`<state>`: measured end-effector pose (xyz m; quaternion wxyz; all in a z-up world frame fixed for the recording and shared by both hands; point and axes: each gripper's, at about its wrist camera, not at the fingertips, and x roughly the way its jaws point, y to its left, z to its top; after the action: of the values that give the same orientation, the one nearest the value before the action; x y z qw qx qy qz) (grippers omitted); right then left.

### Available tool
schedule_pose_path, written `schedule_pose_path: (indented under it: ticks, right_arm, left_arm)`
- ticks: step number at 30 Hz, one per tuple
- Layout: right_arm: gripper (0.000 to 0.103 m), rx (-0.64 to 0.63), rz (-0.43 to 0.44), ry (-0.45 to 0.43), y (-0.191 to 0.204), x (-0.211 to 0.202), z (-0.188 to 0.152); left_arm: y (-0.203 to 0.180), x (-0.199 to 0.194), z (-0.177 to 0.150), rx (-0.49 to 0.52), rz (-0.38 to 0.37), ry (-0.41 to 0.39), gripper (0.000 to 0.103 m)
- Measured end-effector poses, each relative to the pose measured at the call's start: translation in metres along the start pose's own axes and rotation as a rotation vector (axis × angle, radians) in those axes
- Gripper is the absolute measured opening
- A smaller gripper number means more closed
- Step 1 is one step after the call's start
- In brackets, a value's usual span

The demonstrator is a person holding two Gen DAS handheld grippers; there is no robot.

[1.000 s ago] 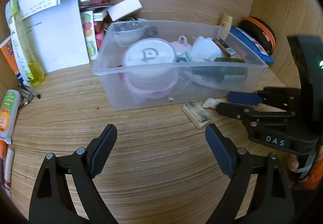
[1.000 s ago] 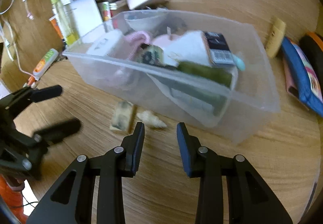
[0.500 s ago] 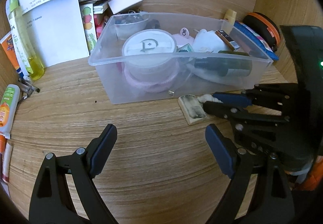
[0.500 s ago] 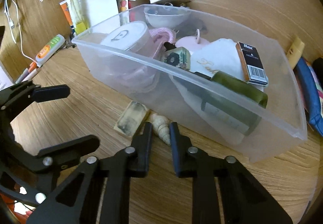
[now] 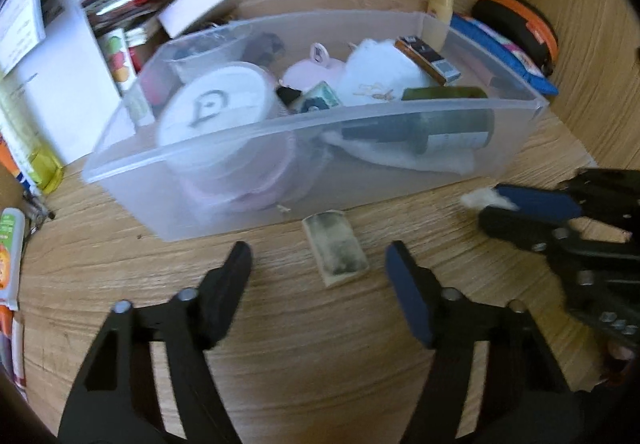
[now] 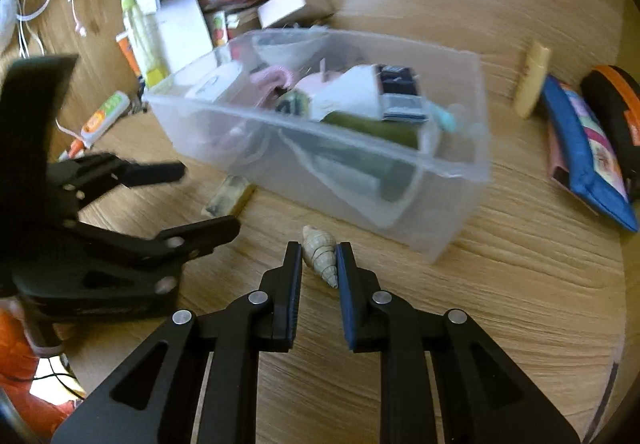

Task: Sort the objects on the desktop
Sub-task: 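Grasp the tan packet with the left tool while the right tool grasps the spiral seashell, then lower the tan packet and seashell into the clear box and open both tools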

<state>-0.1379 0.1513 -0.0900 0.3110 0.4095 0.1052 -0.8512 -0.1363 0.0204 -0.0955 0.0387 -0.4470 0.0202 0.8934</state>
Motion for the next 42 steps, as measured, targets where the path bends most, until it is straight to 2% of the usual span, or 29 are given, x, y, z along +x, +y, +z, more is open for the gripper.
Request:
schedule_pose_path:
  ticks: [2, 7, 10, 17, 22, 34, 42]
  right_arm:
    - [0.016, 0.006, 0.005, -0.022, -0.004, -0.008, 0.001]
    - [0.016, -0.003, 0.021, -0.063, -0.006, -0.02, 0.005]
    - [0.016, -0.01, 0.034, -0.073, -0.005, -0.021, 0.007]
    - [0.016, -0.002, 0.053, -0.074, -0.004, -0.016, 0.008]
    - [0.016, 0.003, 0.057, -0.09, -0.003, -0.021, 0.012]
    - [0.016, -0.007, 0.029, -0.18, -0.001, -0.043, 0.042]
    - [0.016, -0.043, 0.002, -0.218, 0.003, -0.044, 0.063]
  left_arm:
    - [-0.003, 0.004, 0.003, -0.002, 0.007, 0.002, 0.059]
    - [-0.005, 0.003, 0.005, -0.002, 0.01, -0.006, 0.029]
    - [-0.005, 0.001, 0.002, 0.003, 0.013, -0.012, 0.023]
    - [-0.002, -0.007, -0.004, -0.014, 0.017, -0.02, 0.023]
    - [0.002, -0.035, 0.0, -0.03, -0.009, -0.091, 0.023]
    - [0.016, -0.088, 0.036, -0.055, -0.064, -0.262, 0.023]
    - [0.021, -0.081, 0.058, -0.051, -0.096, -0.273, 0.023]
